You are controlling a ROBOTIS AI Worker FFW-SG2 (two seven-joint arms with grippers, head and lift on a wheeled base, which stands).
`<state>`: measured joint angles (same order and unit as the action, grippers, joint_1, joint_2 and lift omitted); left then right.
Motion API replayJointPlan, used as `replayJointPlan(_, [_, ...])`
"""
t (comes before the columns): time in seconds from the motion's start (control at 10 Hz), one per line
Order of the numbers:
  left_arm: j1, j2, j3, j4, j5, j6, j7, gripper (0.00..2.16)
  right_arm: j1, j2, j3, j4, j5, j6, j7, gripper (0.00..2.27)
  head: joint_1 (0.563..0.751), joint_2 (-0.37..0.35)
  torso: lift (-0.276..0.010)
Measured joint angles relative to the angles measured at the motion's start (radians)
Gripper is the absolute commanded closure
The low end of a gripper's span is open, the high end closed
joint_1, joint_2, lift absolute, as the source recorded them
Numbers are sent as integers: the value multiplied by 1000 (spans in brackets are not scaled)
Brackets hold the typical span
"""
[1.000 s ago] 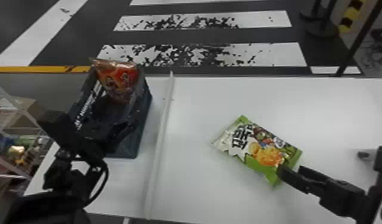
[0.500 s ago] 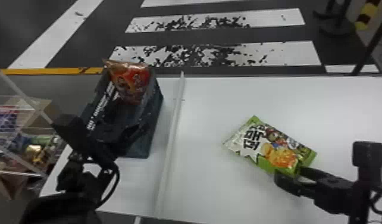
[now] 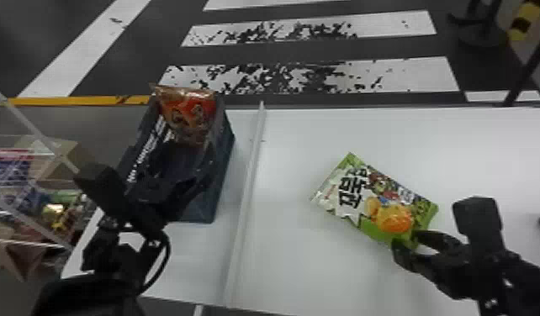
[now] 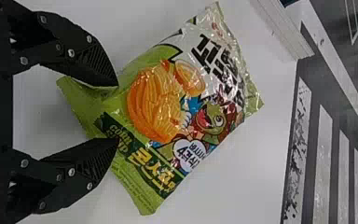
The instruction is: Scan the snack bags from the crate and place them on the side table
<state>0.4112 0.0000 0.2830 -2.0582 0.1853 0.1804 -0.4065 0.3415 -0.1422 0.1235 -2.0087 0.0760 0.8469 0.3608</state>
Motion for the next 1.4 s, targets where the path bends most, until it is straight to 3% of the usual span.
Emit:
replayJointPlan(0.5, [3, 0, 0, -1, 0, 0, -2, 100, 51, -15, -12, -98, 13, -69, -53, 2256, 695, 165, -94])
replayJointPlan(0.7, [3, 0, -1, -2, 1, 0, -3, 100, 50, -56, -26, -169, 81, -69, -110, 2256, 695, 121, -94])
replayJointPlan(1.0, [4, 0, -2, -5, 2, 0, -3, 100, 15, -186, 83, -181, 421, -69, -268, 2256, 695, 27, -94])
replayJointPlan(1.4, [5, 0, -1, -6, 7, 2, -3, 100, 5, -313, 290, -79, 929, -66, -463, 2256, 695, 9, -94])
